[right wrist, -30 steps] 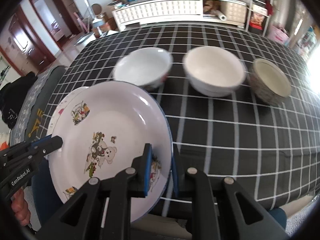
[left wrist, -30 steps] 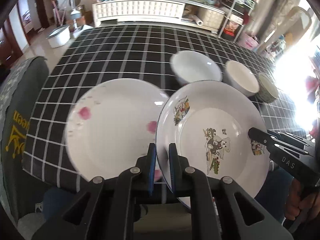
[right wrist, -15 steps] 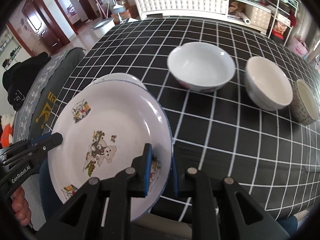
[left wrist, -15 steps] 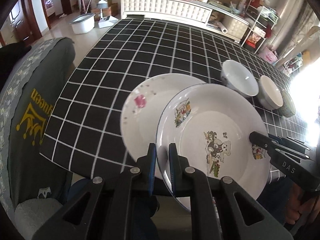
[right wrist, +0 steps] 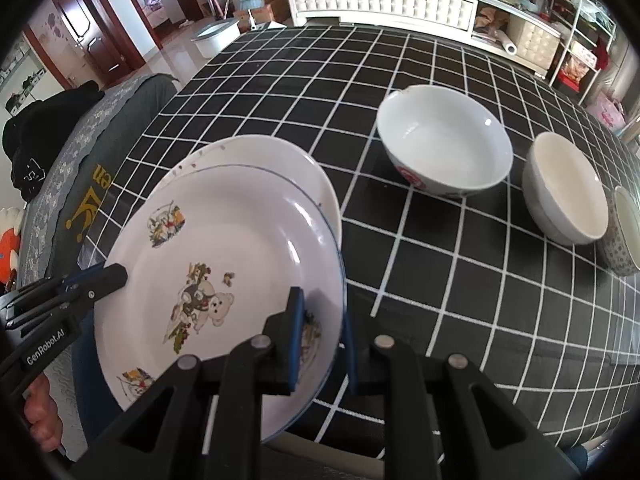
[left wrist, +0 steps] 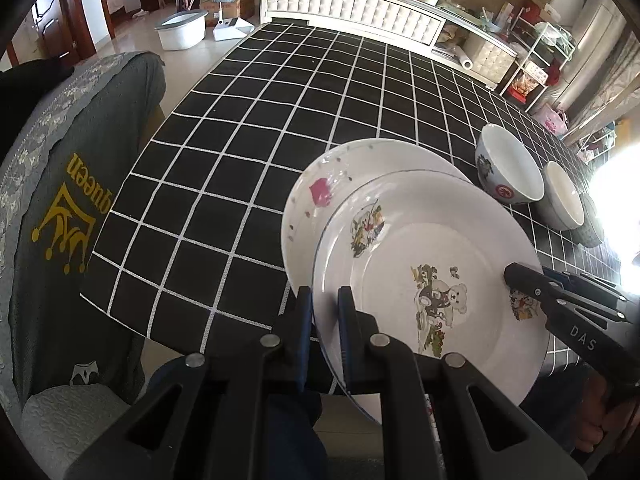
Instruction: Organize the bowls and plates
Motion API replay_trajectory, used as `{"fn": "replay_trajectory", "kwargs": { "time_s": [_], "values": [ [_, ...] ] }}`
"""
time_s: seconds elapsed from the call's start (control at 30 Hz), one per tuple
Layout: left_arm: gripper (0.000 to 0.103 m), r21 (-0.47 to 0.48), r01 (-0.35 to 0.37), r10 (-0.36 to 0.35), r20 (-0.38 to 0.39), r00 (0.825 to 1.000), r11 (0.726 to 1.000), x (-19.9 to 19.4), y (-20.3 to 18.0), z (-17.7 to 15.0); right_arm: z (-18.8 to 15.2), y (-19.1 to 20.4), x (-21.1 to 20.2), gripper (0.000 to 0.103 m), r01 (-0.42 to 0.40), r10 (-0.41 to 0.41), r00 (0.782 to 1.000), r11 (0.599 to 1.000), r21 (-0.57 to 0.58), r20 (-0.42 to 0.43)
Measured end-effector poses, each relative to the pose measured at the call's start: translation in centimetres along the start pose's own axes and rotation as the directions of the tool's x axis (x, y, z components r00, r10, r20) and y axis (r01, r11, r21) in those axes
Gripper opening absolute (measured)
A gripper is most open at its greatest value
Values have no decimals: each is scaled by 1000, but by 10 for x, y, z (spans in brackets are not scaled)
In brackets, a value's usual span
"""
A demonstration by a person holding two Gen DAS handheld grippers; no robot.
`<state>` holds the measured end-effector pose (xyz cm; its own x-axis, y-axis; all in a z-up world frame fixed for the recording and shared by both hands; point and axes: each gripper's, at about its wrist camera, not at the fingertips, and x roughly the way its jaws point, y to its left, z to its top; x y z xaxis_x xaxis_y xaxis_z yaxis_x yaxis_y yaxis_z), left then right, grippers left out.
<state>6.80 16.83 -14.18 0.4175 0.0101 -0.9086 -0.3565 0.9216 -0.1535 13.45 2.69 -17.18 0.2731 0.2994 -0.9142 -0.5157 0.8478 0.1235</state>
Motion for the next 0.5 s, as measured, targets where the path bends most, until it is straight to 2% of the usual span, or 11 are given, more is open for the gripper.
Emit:
{"fn": "replay_trajectory", "kwargs": {
  "time_s": [0.5],
  "values": [
    [11,-1,-2,2,-12,1000,1000,14,5,10,11,1,20,22,7,-7,999,1000,4,-41]
  ]
}}
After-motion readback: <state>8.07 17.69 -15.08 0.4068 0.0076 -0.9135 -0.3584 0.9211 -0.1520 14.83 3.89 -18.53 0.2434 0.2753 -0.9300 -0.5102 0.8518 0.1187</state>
